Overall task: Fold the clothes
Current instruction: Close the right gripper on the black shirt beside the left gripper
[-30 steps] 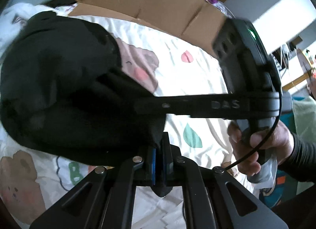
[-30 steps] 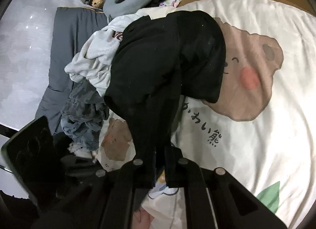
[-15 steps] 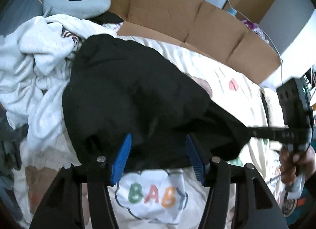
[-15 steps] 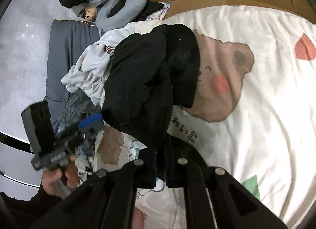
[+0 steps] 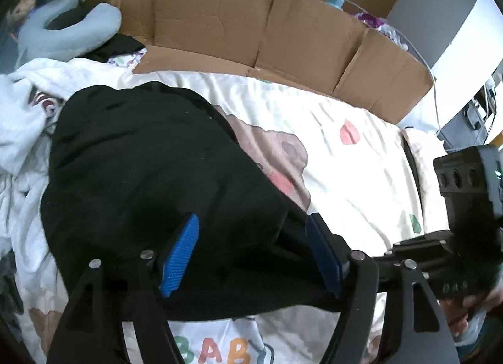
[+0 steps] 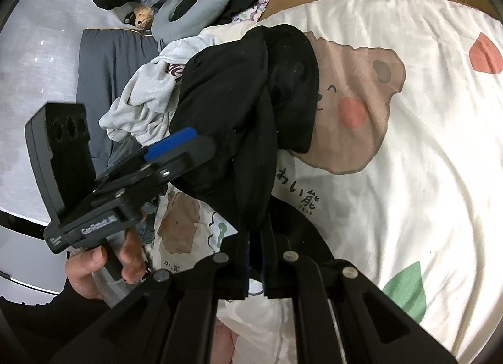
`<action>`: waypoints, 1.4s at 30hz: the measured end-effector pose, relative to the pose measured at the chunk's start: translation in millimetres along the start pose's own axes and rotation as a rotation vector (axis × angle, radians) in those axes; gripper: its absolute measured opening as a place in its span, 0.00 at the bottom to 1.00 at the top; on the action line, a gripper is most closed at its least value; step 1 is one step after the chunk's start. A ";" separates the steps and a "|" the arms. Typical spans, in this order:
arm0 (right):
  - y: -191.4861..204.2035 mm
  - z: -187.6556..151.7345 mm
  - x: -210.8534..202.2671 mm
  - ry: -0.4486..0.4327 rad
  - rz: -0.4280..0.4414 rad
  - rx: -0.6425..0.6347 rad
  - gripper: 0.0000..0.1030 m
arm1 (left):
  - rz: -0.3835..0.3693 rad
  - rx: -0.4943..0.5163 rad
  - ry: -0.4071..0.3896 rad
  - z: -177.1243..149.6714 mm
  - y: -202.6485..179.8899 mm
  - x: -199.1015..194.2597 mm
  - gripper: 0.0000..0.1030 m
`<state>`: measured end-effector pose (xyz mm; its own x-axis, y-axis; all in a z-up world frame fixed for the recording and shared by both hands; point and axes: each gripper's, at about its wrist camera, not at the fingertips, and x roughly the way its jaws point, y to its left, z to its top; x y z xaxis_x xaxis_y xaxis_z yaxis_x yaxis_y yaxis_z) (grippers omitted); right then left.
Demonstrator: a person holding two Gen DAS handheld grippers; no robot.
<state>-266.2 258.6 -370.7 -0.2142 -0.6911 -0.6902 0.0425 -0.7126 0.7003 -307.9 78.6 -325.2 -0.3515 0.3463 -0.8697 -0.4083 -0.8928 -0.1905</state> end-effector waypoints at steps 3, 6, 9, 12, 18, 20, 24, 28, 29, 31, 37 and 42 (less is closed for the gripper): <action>3.0 -2.4 4.5 0.011 0.005 -0.005 0.05 | 0.032 0.007 0.030 5.2 -2.1 14.5 0.69; 6.9 -4.9 8.3 0.020 0.012 -0.016 0.05 | 0.063 0.001 0.045 6.6 -2.3 25.0 0.69; 8.9 -6.9 11.8 0.026 0.018 -0.018 0.05 | 0.085 -0.011 0.065 5.4 1.3 34.4 0.69; 9.3 -8.3 13.6 0.033 0.016 -0.022 0.05 | 0.107 -0.014 0.059 2.5 6.4 37.8 0.69; 5.7 -8.9 10.6 0.028 0.006 -0.016 0.05 | 0.125 -0.065 0.038 1.5 26.2 22.8 0.11; 4.8 -9.1 8.3 0.023 0.006 -0.013 0.05 | 0.136 -0.072 0.022 2.2 32.3 14.5 0.07; 4.9 -10.5 3.9 0.015 0.010 -0.013 0.05 | 0.152 -0.096 -0.017 3.7 46.9 -10.7 0.06; 4.9 -13.2 -1.8 0.005 0.011 -0.012 0.05 | 0.192 -0.121 -0.057 0.9 64.5 -48.9 0.05; 4.6 -14.0 -3.1 0.003 0.013 -0.009 0.05 | 0.203 -0.129 -0.063 -0.4 69.5 -58.2 0.05; 3.8 -16.0 -4.9 0.003 0.016 -0.001 0.05 | 0.221 -0.156 -0.072 -3.4 80.1 -75.4 0.05; 4.4 -20.6 -12.0 0.005 0.025 0.002 0.05 | 0.289 -0.224 -0.109 -14.1 112.4 -124.3 0.04; 4.1 -26.5 -22.2 0.004 0.016 0.001 0.05 | 0.339 -0.259 -0.103 -23.4 135.7 -148.3 0.04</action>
<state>-235.4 267.8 -357.4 -0.2096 -0.7029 -0.6797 0.0451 -0.7013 0.7114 -291.4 -100.6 -232.8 -0.5171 0.0366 -0.8551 -0.0348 -0.9992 -0.0217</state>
